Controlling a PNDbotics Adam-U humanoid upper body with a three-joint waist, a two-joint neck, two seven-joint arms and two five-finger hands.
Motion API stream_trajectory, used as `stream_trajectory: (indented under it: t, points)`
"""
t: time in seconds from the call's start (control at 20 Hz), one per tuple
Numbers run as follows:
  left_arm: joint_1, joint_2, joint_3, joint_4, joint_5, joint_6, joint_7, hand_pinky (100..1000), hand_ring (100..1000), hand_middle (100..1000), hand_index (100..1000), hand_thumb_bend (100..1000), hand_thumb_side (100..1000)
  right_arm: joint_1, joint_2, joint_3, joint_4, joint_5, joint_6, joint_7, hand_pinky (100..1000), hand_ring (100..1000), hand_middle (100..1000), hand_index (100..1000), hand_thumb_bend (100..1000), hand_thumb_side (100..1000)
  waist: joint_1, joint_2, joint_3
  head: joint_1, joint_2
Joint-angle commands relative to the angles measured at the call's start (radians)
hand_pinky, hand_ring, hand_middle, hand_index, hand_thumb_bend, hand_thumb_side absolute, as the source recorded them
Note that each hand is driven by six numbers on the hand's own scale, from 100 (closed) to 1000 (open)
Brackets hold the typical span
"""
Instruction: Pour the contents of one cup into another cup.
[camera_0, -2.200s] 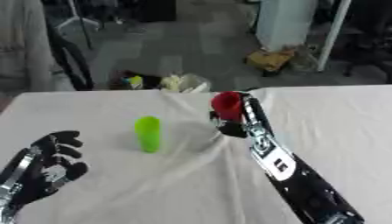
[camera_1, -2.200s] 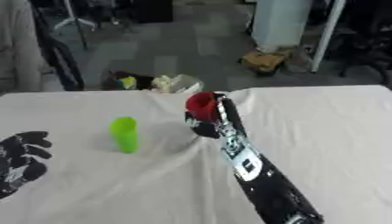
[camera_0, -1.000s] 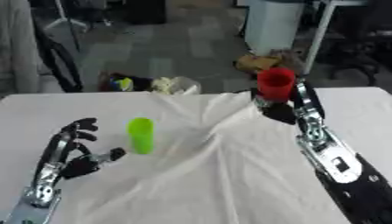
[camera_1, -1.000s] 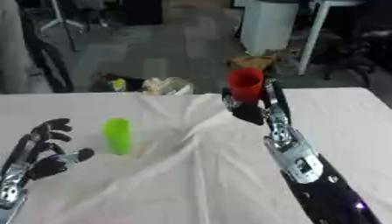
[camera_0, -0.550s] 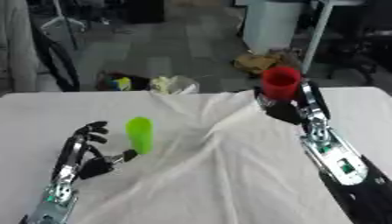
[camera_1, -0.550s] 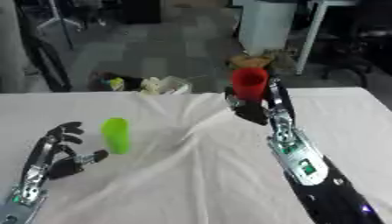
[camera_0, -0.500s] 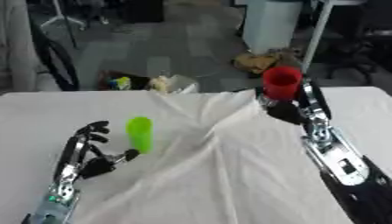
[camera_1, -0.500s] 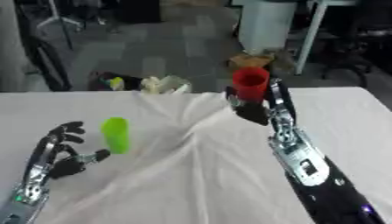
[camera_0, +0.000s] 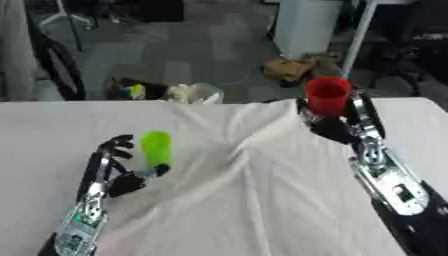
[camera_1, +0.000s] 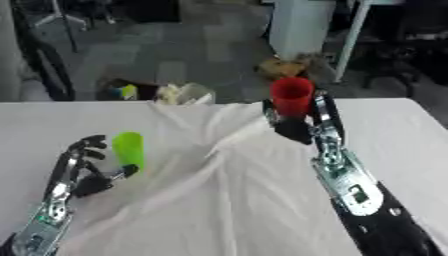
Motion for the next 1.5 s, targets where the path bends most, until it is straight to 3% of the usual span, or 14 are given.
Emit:
stream_trajectory:
  t: [0.05, 1.5]
  points:
    - [-0.030, 0.006, 0.013, -0.001, -0.006, 0.000, 0.021, 434, 632, 659, 824, 917, 436, -0.017, -0.012, -0.005, -0.026, -0.009, -0.001, 0.000, 458, 385, 467, 622, 100, 100, -0.002, -0.011, -0.004, 0.006, -0.012]
    - [-0.090, 0.006, 0.045, 0.051, 0.011, -0.003, 0.020, 413, 579, 601, 791, 861, 439, -0.027, 0.003, 0.003, -0.035, -0.028, -0.006, 0.006, 459, 385, 463, 619, 100, 100, -0.009, 0.037, -0.070, 0.027, -0.028]
